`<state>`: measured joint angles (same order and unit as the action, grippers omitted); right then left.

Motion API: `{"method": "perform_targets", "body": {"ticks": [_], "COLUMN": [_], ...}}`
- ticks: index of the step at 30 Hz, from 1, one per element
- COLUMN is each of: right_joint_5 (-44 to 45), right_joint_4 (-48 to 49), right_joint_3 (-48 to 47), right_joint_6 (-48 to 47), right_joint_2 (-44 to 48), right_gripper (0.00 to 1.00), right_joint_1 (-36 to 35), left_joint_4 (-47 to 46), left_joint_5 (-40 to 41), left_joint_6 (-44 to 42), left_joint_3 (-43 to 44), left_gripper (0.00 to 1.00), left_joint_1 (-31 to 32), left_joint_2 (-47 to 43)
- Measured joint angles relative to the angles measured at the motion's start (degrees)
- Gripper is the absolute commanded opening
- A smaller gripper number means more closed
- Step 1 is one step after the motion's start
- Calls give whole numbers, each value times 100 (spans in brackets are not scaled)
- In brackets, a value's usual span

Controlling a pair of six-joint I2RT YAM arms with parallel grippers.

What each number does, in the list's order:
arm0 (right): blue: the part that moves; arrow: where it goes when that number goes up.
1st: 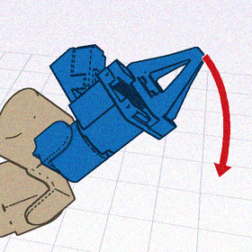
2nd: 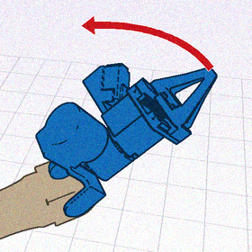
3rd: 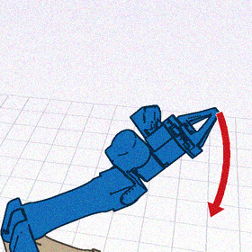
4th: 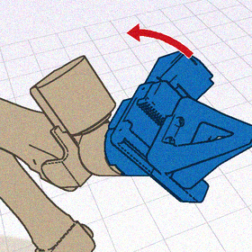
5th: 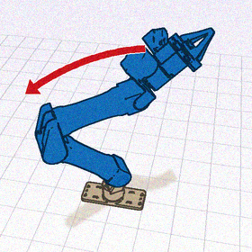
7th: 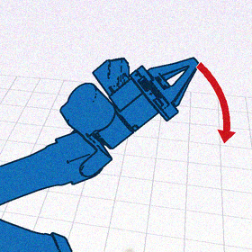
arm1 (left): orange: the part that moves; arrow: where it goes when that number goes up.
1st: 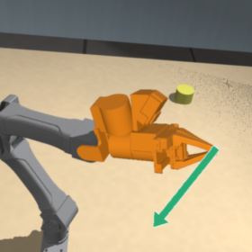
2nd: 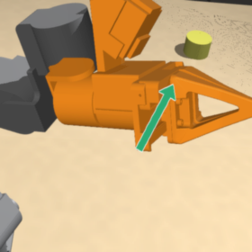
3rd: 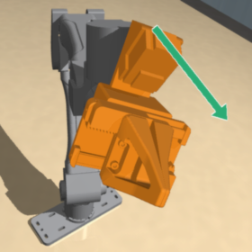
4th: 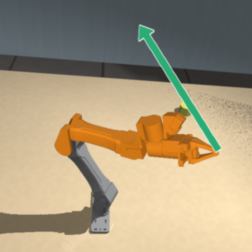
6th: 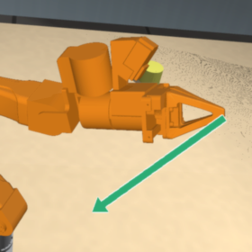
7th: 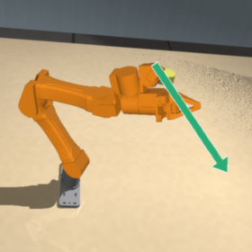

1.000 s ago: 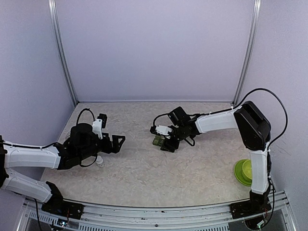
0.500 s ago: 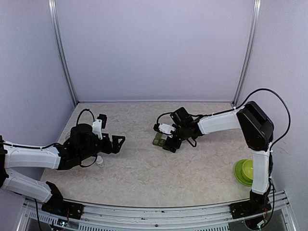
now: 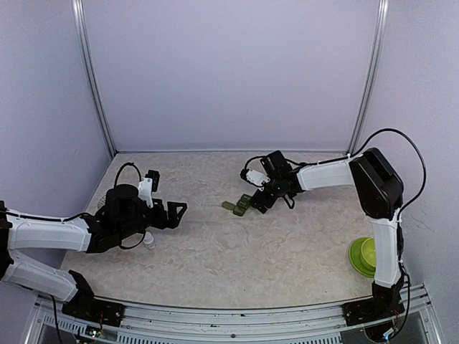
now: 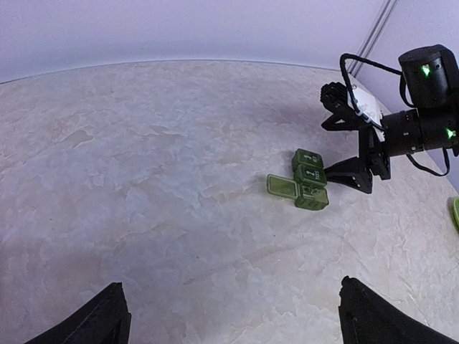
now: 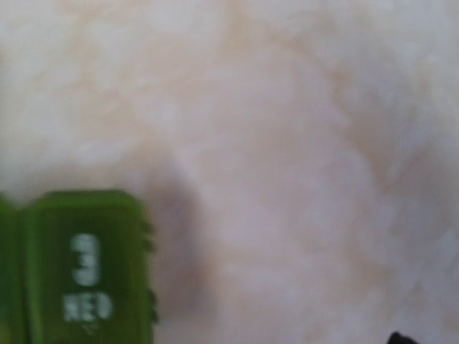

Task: Sort the pills into containers
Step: Adjust the pill container at the center of the board.

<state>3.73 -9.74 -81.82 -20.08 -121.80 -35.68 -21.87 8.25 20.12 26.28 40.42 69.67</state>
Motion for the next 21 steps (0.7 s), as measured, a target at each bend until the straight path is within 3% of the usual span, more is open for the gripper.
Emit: {"method": "perform_targets", "body": {"ticks": [21], "right_joint_5": [197], "right_joint_4": [-127], "right_joint_3": [-1504], "right_joint_6": [227], "right_joint_2": [-999], "right_gripper": [100], "right_joint_1": [57], "left_joint_4": [367], "left_joint_5": [116], "left_joint_6": [35], "left_joint_3": [17], "left_gripper": [99], "left_joint_1": [0], "left_joint_2": [-236]}}
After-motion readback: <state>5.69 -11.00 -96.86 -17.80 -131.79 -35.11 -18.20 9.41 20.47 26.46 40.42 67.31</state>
